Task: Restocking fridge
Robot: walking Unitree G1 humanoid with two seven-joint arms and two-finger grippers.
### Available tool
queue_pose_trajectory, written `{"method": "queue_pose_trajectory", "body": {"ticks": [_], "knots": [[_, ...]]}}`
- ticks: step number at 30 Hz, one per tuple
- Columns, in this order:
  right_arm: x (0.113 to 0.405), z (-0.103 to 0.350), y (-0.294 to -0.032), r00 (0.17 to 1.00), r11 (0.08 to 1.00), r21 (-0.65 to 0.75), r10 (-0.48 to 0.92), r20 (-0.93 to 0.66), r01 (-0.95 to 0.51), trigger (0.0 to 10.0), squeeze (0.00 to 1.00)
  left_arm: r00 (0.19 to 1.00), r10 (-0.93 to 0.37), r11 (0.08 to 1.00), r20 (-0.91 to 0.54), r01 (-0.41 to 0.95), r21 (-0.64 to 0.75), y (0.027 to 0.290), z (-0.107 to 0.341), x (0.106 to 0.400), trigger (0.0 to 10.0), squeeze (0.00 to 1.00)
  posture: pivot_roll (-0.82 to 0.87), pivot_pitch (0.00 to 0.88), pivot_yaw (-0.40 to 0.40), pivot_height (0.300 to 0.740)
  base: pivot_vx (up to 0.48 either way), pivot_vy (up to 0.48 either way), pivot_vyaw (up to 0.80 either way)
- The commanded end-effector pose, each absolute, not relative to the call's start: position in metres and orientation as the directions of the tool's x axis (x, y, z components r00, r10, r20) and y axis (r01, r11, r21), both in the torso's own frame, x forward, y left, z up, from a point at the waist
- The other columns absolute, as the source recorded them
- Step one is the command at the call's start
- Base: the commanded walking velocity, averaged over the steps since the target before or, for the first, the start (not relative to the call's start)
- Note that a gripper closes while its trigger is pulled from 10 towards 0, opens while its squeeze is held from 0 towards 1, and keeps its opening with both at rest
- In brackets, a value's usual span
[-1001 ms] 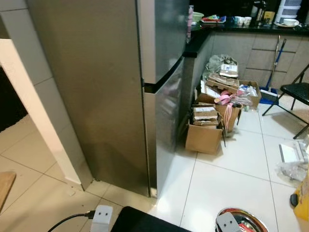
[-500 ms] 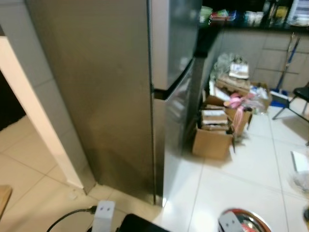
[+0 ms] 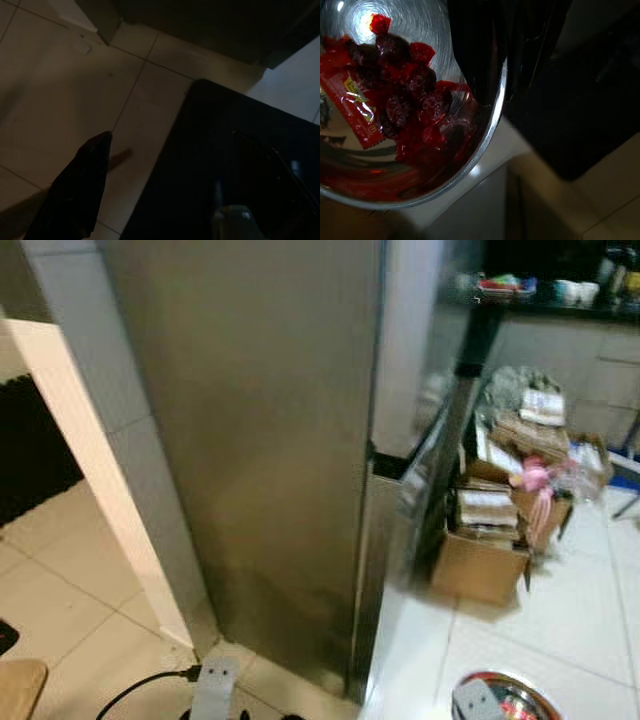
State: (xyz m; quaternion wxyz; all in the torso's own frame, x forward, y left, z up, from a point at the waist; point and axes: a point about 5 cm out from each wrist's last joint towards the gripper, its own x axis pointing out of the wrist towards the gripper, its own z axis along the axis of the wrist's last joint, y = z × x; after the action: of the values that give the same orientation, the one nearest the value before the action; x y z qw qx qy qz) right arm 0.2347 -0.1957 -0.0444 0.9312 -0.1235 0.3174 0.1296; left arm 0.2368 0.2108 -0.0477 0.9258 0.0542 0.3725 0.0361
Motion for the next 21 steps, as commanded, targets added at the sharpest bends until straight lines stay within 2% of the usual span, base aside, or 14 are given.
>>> {"method": "queue_pose_trajectory", "body": {"ticks": [1, 3, 21], "knots": [[0.228, -0.049, -0.193, 0.751, 0.938, -0.133, 0.166, -0.639, -0.321, 10.0, 0.0, 0.703, 0.111, 0.991, -0.702, -0.023, 0.133, 0.213, -0.051, 0.232, 10.0, 0.0, -0.07, 0.083, 0.017, 0.74, 0.259, 0.0, 0.0], [0.227, -0.05, -0.194, 0.751, 0.938, -0.133, 0.165, -0.639, -0.319, 10.0, 0.0, 0.705, 0.107, 0.991, -0.702, -0.016, 0.134, 0.212, -0.051, 0.233, 10.0, 0.0, -0.07, 0.083, 0.017, 0.74, 0.257, 0.0, 0.0], [0.223, -0.053, -0.194, 0.747, 0.943, -0.13, 0.154, -0.647, -0.307, 10.0, 0.0, 0.745, 0.076, 0.99, -0.663, 0.021, 0.137, 0.206, -0.041, 0.247, 10.0, 0.0, -0.08, 0.071, 0.028, 0.74, 0.0, 0.0, 0.0]]}}
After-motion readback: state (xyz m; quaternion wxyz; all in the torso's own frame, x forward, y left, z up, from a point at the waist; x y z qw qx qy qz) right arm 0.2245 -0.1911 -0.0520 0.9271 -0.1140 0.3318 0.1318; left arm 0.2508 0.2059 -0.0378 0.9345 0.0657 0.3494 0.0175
